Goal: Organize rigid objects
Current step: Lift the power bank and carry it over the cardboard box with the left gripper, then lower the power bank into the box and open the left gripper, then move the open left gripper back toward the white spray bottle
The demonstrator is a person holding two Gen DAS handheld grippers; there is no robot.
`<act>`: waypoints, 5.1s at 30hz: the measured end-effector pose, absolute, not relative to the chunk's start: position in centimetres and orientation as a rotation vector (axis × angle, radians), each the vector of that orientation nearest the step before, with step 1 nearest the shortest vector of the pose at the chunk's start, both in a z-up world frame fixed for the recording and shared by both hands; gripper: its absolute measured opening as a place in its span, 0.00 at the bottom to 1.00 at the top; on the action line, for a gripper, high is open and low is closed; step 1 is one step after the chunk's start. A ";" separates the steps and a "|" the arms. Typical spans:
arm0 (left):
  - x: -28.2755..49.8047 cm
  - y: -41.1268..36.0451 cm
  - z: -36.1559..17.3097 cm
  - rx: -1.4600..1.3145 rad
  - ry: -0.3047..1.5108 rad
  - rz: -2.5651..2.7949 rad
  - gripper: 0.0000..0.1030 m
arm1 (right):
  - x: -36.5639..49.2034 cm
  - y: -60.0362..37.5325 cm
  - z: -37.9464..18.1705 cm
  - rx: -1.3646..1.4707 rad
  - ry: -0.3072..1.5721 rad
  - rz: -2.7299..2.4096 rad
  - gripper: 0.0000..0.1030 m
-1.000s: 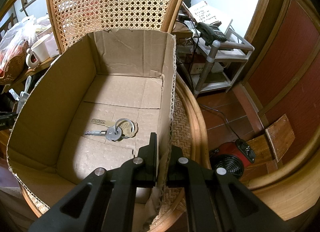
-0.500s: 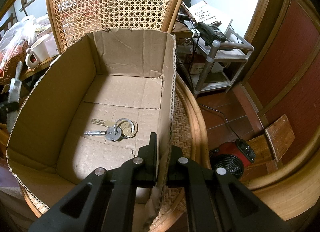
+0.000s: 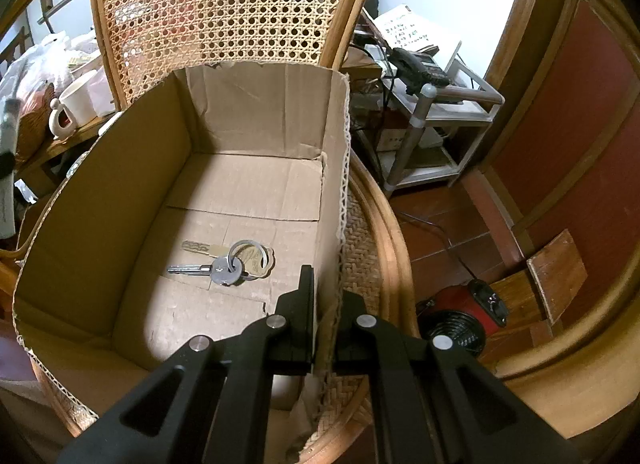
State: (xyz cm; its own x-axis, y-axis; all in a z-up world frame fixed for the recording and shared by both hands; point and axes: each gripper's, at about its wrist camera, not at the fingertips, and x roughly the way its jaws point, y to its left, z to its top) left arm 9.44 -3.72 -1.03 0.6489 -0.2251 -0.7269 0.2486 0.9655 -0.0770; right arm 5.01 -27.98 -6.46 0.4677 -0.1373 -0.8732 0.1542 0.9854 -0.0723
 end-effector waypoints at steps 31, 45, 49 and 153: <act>5.6 -12.9 1.4 -0.009 0.689 -0.547 0.25 | 4.9 -28.2 -6.2 0.061 1.038 -0.199 0.05; 5.6 -15.6 -1.3 0.120 0.784 -0.546 0.25 | 5.1 -28.7 -6.2 0.076 1.048 -0.197 0.05; 5.6 -16.1 -1.9 0.158 0.808 -0.536 0.25 | 5.1 -28.8 -6.2 0.076 1.048 -0.192 0.05; 10.3 -7.9 -12.4 0.239 1.221 -0.363 0.40 | 4.7 -29.7 -6.9 0.092 1.082 -0.180 0.05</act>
